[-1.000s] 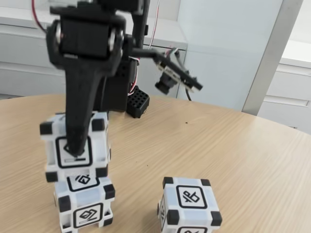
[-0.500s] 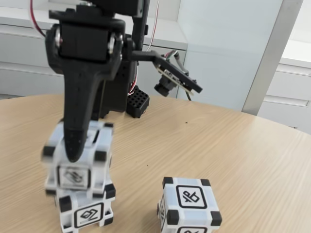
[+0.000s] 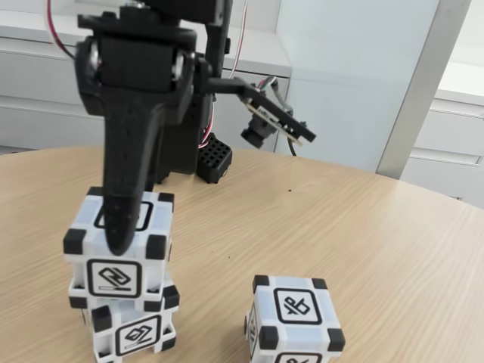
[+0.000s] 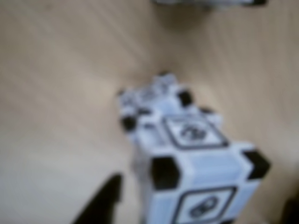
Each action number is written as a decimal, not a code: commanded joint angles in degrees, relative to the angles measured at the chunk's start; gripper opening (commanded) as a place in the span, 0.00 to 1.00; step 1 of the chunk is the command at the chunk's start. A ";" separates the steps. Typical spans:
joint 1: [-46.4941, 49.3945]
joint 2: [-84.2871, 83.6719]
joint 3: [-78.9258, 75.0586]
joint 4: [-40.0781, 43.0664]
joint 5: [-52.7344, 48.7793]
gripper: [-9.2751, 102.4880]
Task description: Stack cubes from left to right.
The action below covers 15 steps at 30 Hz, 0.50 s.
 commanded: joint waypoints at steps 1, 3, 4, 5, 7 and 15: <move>0.00 4.13 -2.72 0.35 -0.79 0.40; 0.00 6.94 -2.72 0.35 0.09 0.40; 0.00 8.44 -2.55 0.35 0.53 0.39; -0.09 9.76 -2.20 0.35 1.05 0.39; -0.62 12.30 -2.02 0.35 1.93 0.39; -11.60 16.08 -2.02 0.44 4.83 0.37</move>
